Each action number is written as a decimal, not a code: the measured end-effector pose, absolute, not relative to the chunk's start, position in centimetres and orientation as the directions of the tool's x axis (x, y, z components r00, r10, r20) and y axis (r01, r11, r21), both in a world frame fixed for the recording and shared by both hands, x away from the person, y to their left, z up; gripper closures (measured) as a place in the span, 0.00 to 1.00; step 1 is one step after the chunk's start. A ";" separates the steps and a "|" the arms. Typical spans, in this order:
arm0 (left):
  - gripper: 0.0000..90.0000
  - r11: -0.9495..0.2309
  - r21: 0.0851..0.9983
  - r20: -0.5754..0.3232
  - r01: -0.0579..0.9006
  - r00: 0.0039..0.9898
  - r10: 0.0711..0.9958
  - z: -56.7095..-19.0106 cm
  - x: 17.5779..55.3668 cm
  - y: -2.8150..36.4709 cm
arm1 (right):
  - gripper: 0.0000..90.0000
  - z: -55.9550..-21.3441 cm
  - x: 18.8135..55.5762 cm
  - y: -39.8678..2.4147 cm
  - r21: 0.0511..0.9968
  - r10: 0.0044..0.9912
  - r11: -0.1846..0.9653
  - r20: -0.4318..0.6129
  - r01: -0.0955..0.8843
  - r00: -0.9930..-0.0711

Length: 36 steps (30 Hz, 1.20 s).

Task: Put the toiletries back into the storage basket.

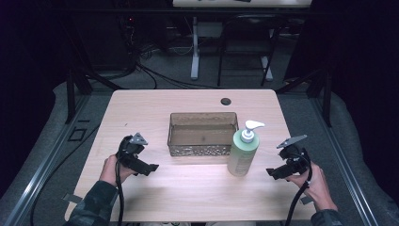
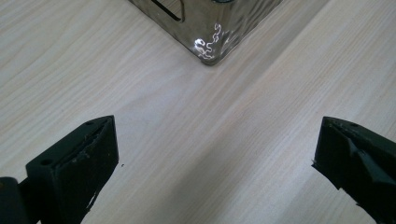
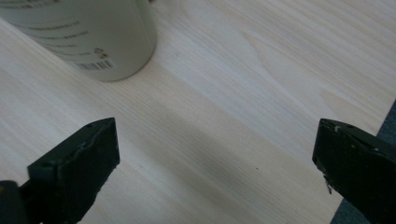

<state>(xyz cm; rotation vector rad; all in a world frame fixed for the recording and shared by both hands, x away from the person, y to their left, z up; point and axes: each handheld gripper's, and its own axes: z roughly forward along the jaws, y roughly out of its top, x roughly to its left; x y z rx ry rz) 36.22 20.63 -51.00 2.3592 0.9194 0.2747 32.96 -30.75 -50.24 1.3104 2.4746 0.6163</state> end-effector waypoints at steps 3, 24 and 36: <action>0.00 -0.591 0.588 -0.023 0.552 0.742 0.671 -51.0 36.2 20.7 | 0.00 -50.0 33.0 -30.5 0.487 0.825 0.507 -0.035 0.712 -0.564; 0.00 -0.584 0.587 -0.037 0.561 0.739 0.672 -51.1 36.1 20.8 | 0.00 -47.2 33.0 -29.2 0.420 0.715 0.653 -0.067 0.630 -0.696; 0.00 -0.585 0.590 -0.038 0.557 0.743 0.668 -51.1 36.1 20.8 | 0.00 -43.5 33.8 -29.0 0.413 0.680 0.687 -0.074 0.599 -0.729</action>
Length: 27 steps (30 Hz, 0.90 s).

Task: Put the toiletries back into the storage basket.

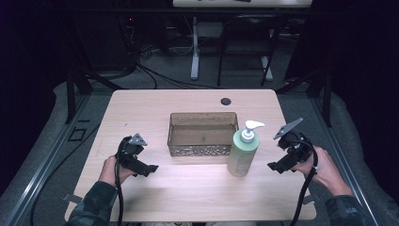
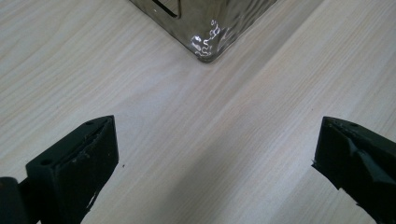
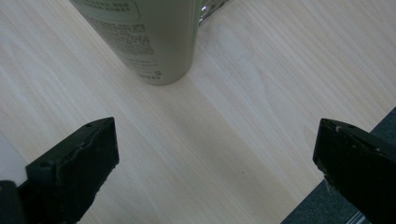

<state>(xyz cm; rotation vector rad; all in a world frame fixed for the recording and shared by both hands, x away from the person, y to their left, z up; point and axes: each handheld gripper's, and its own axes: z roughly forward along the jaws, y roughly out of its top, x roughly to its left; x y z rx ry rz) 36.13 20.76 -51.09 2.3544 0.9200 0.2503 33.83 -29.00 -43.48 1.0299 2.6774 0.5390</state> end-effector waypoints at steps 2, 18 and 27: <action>0.00 -0.588 0.587 -0.041 0.557 0.746 0.665 -51.1 36.2 20.8 | 0.00 -42.9 34.0 -29.0 0.406 0.673 0.697 -0.085 0.591 -0.735; 0.00 -0.593 0.582 -0.042 0.556 0.750 0.661 -51.2 36.2 20.4 | 0.00 -38.7 35.3 -27.9 0.398 0.624 0.735 -0.081 0.549 -0.777; 0.00 -0.594 0.584 -0.043 0.553 0.752 0.658 -51.2 36.2 20.4 | 0.00 -35.5 35.9 -26.6 0.374 0.574 0.780 -0.106 0.502 -0.812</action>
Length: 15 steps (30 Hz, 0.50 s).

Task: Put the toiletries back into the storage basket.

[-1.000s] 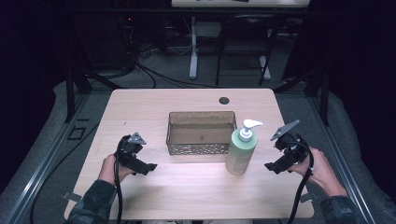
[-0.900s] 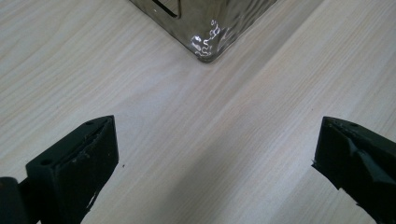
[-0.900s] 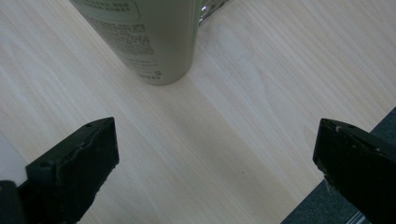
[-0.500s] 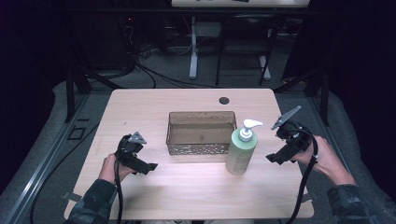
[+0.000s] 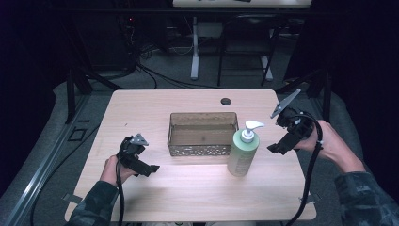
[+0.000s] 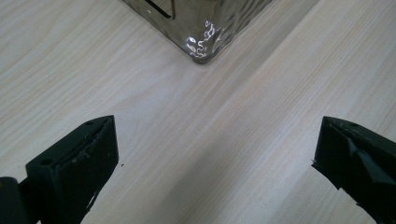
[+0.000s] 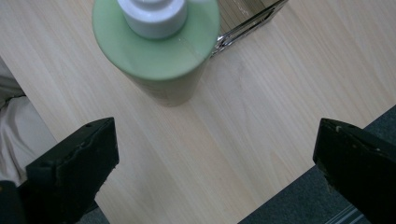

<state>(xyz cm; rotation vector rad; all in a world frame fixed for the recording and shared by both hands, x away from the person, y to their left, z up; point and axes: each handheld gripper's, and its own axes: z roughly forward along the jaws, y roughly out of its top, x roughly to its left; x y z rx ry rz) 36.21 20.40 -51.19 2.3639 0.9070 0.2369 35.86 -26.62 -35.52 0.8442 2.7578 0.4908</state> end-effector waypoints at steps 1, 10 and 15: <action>0.00 -0.594 0.584 -0.043 0.553 0.752 0.658 -51.2 36.2 20.4 | 0.00 -35.2 35.9 -26.5 0.376 0.567 0.784 -0.110 0.494 -0.816; 0.00 -0.592 0.585 -0.048 0.554 0.752 0.657 -51.1 36.2 20.4 | 0.00 -33.1 36.8 -24.7 0.353 0.515 0.819 -0.105 0.452 -0.851; 0.00 -0.591 0.586 -0.049 0.555 0.752 0.657 -51.2 36.3 20.5 | 0.00 -32.4 37.4 -23.4 0.335 0.486 0.840 -0.115 0.427 -0.866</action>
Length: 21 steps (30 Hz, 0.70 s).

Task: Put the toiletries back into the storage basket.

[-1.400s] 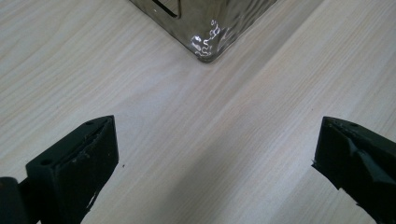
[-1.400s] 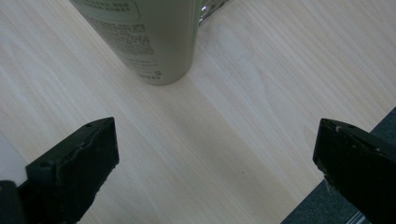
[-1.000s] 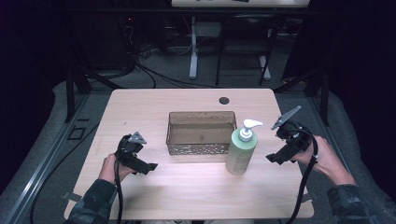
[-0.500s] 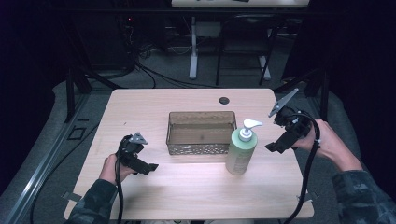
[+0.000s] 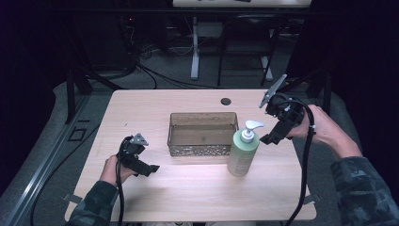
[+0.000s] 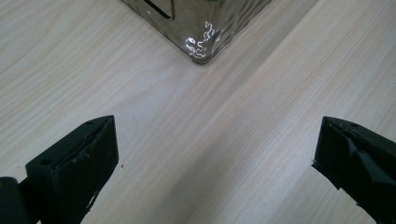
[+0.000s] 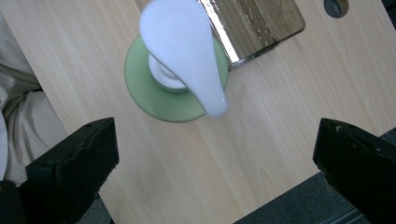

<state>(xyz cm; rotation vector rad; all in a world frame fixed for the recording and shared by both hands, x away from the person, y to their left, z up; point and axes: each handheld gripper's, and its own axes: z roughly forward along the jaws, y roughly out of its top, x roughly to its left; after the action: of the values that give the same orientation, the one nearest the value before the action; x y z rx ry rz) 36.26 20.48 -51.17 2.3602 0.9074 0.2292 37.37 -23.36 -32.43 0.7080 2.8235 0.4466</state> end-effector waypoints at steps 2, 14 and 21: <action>0.00 -0.593 0.583 -0.049 0.555 0.753 0.657 -51.2 36.3 20.5 | 0.00 -32.2 37.5 -22.7 0.332 0.468 0.850 -0.119 0.409 -0.876; 0.00 -0.604 0.572 -0.048 0.554 0.758 0.650 -51.3 36.3 20.4 | 0.32 -32.3 38.0 -19.5 0.267 0.381 0.903 -0.142 0.336 -0.913; 0.00 -0.609 0.566 -0.051 0.556 0.761 0.647 -51.4 36.3 20.2 | 0.51 -32.4 38.4 -18.5 0.225 0.344 0.925 -0.146 0.308 -0.927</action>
<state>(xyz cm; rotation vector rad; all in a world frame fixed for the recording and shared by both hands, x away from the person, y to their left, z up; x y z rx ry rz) 36.27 20.20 -51.43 2.3870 0.8988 0.2122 38.40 -18.46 -32.40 0.4960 2.9006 0.2947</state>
